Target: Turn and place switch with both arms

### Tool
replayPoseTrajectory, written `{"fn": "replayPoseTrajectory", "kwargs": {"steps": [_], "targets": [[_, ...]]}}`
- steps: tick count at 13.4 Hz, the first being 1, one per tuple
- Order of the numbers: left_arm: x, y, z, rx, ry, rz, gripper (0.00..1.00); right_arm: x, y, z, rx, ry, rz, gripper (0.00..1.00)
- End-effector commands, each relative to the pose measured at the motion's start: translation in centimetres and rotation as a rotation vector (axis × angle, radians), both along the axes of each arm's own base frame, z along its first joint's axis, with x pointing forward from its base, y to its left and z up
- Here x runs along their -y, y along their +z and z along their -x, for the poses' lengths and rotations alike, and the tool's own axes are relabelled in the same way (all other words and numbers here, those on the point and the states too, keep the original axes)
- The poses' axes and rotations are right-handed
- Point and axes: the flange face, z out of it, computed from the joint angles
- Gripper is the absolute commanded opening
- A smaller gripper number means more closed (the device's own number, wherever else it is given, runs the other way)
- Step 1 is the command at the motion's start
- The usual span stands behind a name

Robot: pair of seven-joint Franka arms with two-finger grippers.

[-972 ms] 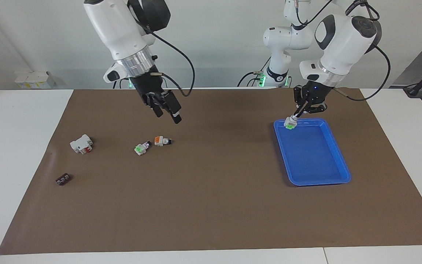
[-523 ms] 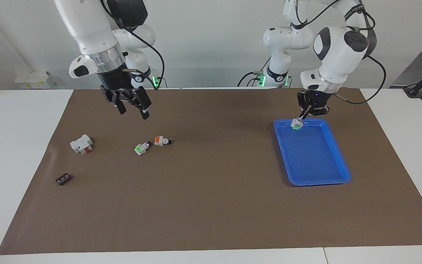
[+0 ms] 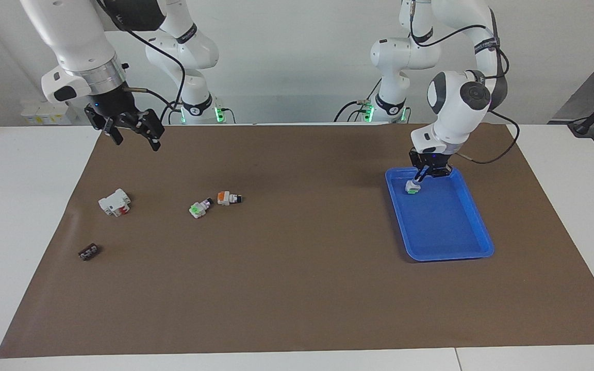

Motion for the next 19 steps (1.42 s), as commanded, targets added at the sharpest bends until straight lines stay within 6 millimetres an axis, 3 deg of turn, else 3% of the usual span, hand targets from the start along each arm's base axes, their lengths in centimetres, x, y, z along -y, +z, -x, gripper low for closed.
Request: {"fn": "replayPoseTrajectory", "kwargs": {"steps": [1, 5, 8, 11, 15, 17, 19], "targets": [[0.6, 1.6, -0.5, 0.048, 0.001, -0.015, 0.99, 0.0, 0.0, 2.1, 0.010, 0.037, 0.021, 1.00], [-0.4, 5.7, 0.6, 0.089, 0.029, -0.011, 0.99, 0.6, 0.6, 1.5, 0.049, 0.083, 0.045, 1.00], [-2.3, 8.6, 0.0, 0.133, 0.242, -0.011, 0.99, 1.7, 0.4, 1.4, 0.044, 0.061, 0.034, 1.00], [-2.1, 13.8, -2.8, 0.167, 0.409, 0.004, 0.99, 2.3, 0.3, 1.4, 0.042, 0.050, 0.035, 1.00], [-1.6, 22.2, -7.4, 0.184, 0.487, 0.055, 1.00, 2.0, 0.3, 1.7, 0.031, 0.053, 0.033, 1.00], [-1.5, 26.8, -8.0, 0.175, 0.482, 0.054, 1.00, 1.9, 0.3, 1.8, 0.033, 0.053, 0.033, 1.00], [-1.5, 29.1, -8.4, 0.133, 0.500, 0.042, 1.00, 2.1, 0.3, 1.6, 0.037, 0.056, 0.033, 1.00]]}}
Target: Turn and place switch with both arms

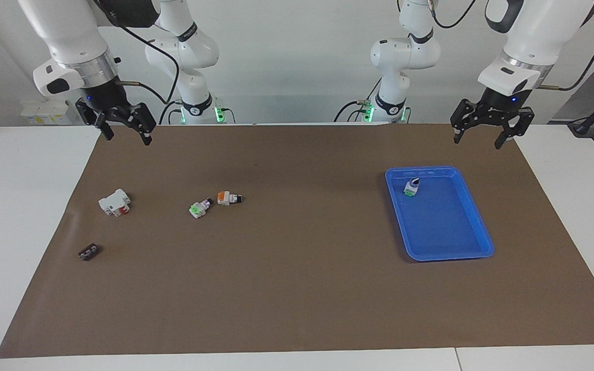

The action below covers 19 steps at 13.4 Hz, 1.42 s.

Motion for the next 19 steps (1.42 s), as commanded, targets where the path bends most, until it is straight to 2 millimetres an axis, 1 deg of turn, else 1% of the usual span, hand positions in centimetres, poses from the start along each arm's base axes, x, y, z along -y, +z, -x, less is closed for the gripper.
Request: {"fn": "replayPoseTrajectory", "kwargs": {"steps": [1, 2, 3, 4, 5, 6, 7, 10, 11, 13, 16, 19], "targets": [[0.0, 2.4, -1.4, -0.057, 0.046, 0.011, 1.00, 0.3, 0.0, 0.7, 0.006, 0.024, 0.012, 1.00], [-0.2, 2.5, -1.1, -0.072, 0.072, 0.011, 1.00, 0.2, 0.0, 0.7, 0.005, 0.025, 0.013, 1.00], [-0.3, 2.8, -0.4, -0.082, 0.080, 0.004, 1.00, 0.4, 0.0, 0.7, 0.006, 0.022, 0.012, 1.00], [-0.8, 2.9, 0.4, -0.112, 0.089, -0.001, 1.00, 0.4, 0.0, 0.7, 0.008, 0.022, 0.012, 1.00], [-2.1, 2.8, 0.6, -0.129, 0.112, 0.003, 1.00, 0.4, 0.0, 0.7, 0.009, 0.025, 0.013, 1.00], [-2.6, 2.9, 0.7, -0.129, 0.119, 0.001, 1.00, 0.4, 0.0, 0.7, 0.008, 0.025, 0.013, 1.00], [-2.5, 2.9, 0.7, -0.126, 0.119, -0.001, 1.00, 0.4, 0.0, 0.7, 0.006, 0.022, 0.012, 1.00], [-3.6, 2.5, 0.8, -0.141, 0.137, -0.001, 1.00, 0.6, 0.1, 0.6, 0.012, 0.022, 0.013, 1.00], [-3.7, 2.4, 1.2, -0.144, 0.139, -0.001, 1.00, 0.6, 0.0, 0.6, 0.009, 0.022, 0.013, 1.00], [-3.6, 2.1, 1.3, -0.147, 0.138, -0.002, 1.00, 0.5, 0.0, 0.8, -0.002, 0.024, 0.013, 1.00], [-3.5, 1.3, 2.2, -0.170, 0.138, -0.004, 1.00, 1.0, 0.0, 0.8, 0.003, 0.014, 0.012, 1.00], [-3.4, 1.2, 2.2, -0.164, 0.136, -0.004, 1.00, 1.0, 0.0, 0.7, 0.003, 0.014, 0.012, 1.00]]}}
